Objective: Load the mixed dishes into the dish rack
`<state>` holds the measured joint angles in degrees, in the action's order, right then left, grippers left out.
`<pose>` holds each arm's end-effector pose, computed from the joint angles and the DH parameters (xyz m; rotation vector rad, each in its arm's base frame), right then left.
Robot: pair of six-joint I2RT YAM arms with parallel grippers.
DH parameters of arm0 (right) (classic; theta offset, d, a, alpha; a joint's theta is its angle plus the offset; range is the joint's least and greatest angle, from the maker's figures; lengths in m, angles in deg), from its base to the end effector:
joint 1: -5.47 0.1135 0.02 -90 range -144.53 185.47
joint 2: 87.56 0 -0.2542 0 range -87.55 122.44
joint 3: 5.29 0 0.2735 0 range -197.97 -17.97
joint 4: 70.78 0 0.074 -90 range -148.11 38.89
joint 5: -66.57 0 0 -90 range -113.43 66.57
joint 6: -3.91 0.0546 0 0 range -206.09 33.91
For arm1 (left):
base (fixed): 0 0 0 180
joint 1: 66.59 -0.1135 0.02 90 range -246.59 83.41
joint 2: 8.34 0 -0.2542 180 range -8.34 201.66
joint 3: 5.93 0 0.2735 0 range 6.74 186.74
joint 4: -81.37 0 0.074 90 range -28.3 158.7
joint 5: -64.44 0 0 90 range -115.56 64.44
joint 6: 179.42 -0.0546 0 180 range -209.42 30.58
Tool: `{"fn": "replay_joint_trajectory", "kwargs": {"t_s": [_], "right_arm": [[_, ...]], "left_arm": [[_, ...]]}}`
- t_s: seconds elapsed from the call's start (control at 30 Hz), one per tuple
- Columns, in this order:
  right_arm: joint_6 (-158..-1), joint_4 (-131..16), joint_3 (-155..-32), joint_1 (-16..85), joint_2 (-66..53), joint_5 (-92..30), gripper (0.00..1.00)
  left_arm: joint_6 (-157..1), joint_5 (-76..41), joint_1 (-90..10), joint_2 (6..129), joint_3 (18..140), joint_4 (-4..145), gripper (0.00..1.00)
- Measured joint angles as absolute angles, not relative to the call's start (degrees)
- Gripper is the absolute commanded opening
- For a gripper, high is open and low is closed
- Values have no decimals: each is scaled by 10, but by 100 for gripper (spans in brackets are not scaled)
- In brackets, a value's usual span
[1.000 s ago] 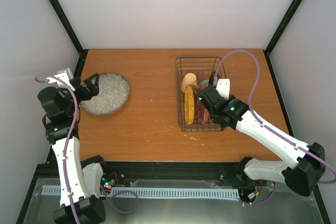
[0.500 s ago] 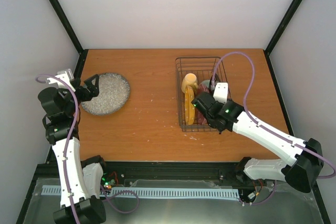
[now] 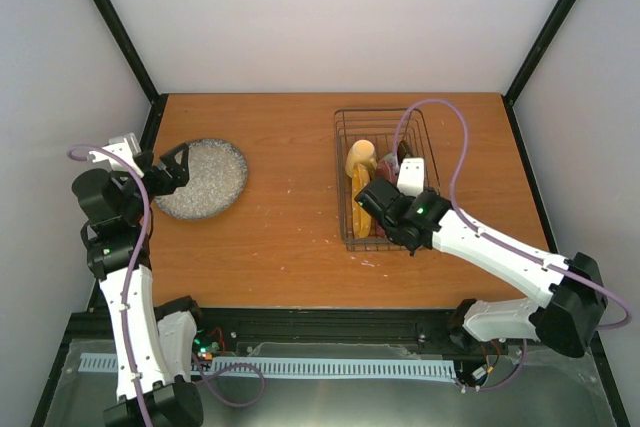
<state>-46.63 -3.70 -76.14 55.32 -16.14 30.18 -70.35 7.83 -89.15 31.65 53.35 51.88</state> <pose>0.1967 0.1650 0.2533 0.0193 2.1915 -0.4810 0.1972 0.0494 0.3460 -0.2043 1.7294 -0.4633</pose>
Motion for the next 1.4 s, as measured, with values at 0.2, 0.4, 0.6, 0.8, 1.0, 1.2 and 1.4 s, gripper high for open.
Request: {"fn": "replay_joint_trajectory", "kwargs": {"t_s": [0.2, 0.4, 0.6, 0.8, 1.0, 1.2, 1.4], "right_arm": [[-466, -39, -769, 559, -133, 311, 3], [-445, -25, -760, 559, -121, 282, 3], [-436, -8, -757, 561, -122, 277, 24], [-427, 28, -744, 565, -124, 205, 48], [-427, 44, -749, 566, -128, 197, 53], [-425, 60, -780, 566, -152, 219, 55], [-426, 71, -807, 565, -170, 245, 59]], "left_arm": [[-703, 78, -892, 315, 534, 519, 100], [-703, 74, -892, 313, 534, 519, 100], [-703, 73, -892, 311, 534, 519, 100], [-703, 72, -892, 311, 534, 519, 100], [-699, 70, -892, 311, 534, 517, 100], [-691, 59, -892, 306, 534, 510, 100], [-689, 52, -892, 303, 534, 506, 100]]}}
